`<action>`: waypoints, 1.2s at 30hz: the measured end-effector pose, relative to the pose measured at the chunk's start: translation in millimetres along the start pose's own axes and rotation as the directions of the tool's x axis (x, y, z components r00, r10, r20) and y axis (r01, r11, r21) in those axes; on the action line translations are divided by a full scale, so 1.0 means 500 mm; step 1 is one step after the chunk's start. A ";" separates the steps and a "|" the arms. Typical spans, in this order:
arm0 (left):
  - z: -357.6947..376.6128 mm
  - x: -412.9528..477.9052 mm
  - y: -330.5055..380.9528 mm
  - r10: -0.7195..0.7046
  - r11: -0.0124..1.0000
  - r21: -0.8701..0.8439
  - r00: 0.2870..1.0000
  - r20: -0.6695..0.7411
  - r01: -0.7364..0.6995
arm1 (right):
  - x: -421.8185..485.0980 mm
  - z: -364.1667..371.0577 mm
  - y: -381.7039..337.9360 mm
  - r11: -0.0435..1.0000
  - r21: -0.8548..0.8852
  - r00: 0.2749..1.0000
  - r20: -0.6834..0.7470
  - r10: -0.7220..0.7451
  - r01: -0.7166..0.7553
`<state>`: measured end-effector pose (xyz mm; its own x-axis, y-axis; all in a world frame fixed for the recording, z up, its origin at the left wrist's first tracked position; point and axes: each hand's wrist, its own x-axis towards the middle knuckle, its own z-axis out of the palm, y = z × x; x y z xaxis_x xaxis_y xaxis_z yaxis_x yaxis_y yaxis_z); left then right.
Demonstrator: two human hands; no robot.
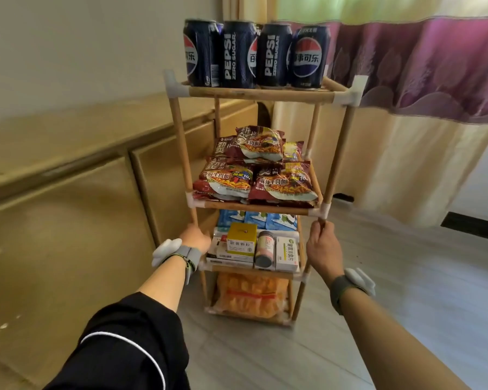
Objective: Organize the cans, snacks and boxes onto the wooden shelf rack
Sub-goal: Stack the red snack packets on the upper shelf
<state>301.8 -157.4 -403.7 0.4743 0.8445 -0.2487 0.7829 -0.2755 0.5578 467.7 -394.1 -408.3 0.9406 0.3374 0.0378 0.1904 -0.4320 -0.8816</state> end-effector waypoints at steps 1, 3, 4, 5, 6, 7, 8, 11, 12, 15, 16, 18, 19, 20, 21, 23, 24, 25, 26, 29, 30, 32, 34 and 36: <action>0.001 0.003 -0.004 -0.011 0.999 -0.053 1.000 -0.011 0.011 | 0.000 0.003 -0.005 1.000 -0.002 1.000 -0.019 -0.012 0.012; 0.012 0.022 -0.010 -0.024 0.987 -0.157 1.000 -0.019 0.021 | 0.001 0.014 -0.006 0.999 -0.042 0.998 -0.064 -0.009 0.006; 0.009 0.025 -0.013 -0.032 0.978 -0.208 0.999 -0.038 0.023 | 0.001 0.015 -0.005 0.998 -0.058 0.997 -0.082 -0.012 0.007; 0.008 0.039 -0.018 -0.032 0.968 -0.252 0.998 -0.057 0.016 | 0.003 0.022 -0.007 0.997 -0.083 0.995 -0.102 -0.012 0.003; 0.005 0.050 -0.025 -0.040 0.961 -0.276 0.996 -0.085 0.015 | 0.003 0.028 -0.007 0.993 -0.119 0.993 -0.121 -0.014 -0.001; 0.003 0.057 -0.031 -0.031 0.962 -0.272 0.993 -0.111 -0.001 | 0.004 0.032 -0.008 0.988 -0.152 0.991 -0.132 -0.014 -0.007; -0.001 0.058 -0.028 -0.015 0.974 -0.225 0.991 -0.133 -0.016 | 0.004 0.029 -0.008 0.985 -0.172 0.990 -0.143 -0.014 -0.011; -0.009 0.063 -0.040 0.021 0.988 -0.148 0.985 -0.174 -0.047 | -0.005 0.039 -0.013 0.974 -0.226 0.988 -0.152 -0.023 -0.012; -0.008 0.063 -0.039 0.016 0.987 -0.153 0.984 -0.176 -0.043 | -0.008 0.037 -0.012 0.973 -0.229 0.988 -0.150 -0.020 -0.015; -0.023 0.067 -0.039 -0.009 0.989 -0.148 0.983 -0.182 -0.018 | -0.026 0.046 -0.019 0.971 -0.238 0.988 -0.150 -0.032 -0.004; -0.034 0.060 -0.035 -0.021 0.992 -0.127 0.986 -0.168 -0.001 | -0.036 0.049 -0.023 0.970 -0.244 0.988 -0.149 -0.036 -0.001; -0.053 0.052 -0.028 -0.036 0.998 -0.050 0.994 -0.104 0.031 | -0.057 0.056 -0.031 0.967 -0.256 0.990 -0.134 -0.041 0.005; -0.059 0.048 -0.030 -0.031 0.999 -0.023 0.997 -0.067 0.030 | -0.069 0.059 -0.034 0.966 -0.257 0.991 -0.128 -0.044 0.010; -0.061 0.048 -0.031 -0.031 0.999 -0.014 0.999 -0.032 0.031 | -0.072 0.064 -0.036 0.967 -0.255 0.991 -0.126 -0.044 0.010; -0.060 0.047 -0.036 -0.023 0.999 -0.024 1.000 -0.007 0.023 | -0.080 0.066 -0.038 0.965 -0.261 0.990 -0.127 -0.052 0.017; -0.063 0.035 -0.045 -0.011 0.997 -0.081 1.000 0.002 0.012 | -0.093 0.071 -0.042 0.958 -0.286 0.990 -0.125 -0.066 0.027; -0.063 0.029 -0.046 -0.016 0.991 -0.132 1.000 -0.013 0.014 | -0.099 0.072 -0.044 0.955 -0.295 0.990 -0.121 -0.071 0.032; -0.065 0.022 -0.044 -0.024 0.979 -0.205 0.999 -0.038 0.015 | -0.106 0.073 -0.046 0.953 -0.299 0.990 -0.113 -0.080 0.043; -0.069 0.011 -0.039 -0.037 0.959 -0.284 0.997 -0.072 0.015 | -0.112 0.075 -0.047 0.954 -0.297 0.991 -0.107 -0.082 0.047; -0.081 -0.034 -0.010 -0.034 0.885 -0.461 0.980 -0.194 -0.061 | -0.124 0.079 -0.055 0.955 -0.293 0.992 -0.094 -0.083 0.052; -0.080 -0.050 0.001 0.000 0.864 -0.492 0.976 -0.216 -0.109 | -0.128 0.079 -0.058 0.954 -0.293 0.992 -0.087 -0.089 0.060; -0.073 -0.084 0.021 0.073 0.840 -0.520 0.982 -0.175 -0.155 | -0.140 0.079 -0.061 0.954 -0.293 0.993 -0.071 -0.096 0.071; -0.058 -0.111 0.034 0.106 0.842 -0.523 0.991 -0.078 -0.132 | -0.155 0.075 -0.061 0.954 -0.292 0.994 -0.057 -0.091 0.070; -0.048 -0.116 0.042 0.133 0.836 -0.531 0.990 -0.054 -0.141 | -0.161 0.076 -0.068 0.957 -0.281 0.995 -0.039 -0.087 0.073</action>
<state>281.4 -201.0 -358.7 0.5517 0.8240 -0.1291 0.3736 -0.1057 0.9216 374.7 -374.8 -399.3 0.9306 0.3411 0.1329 0.3299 -0.6240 -0.7084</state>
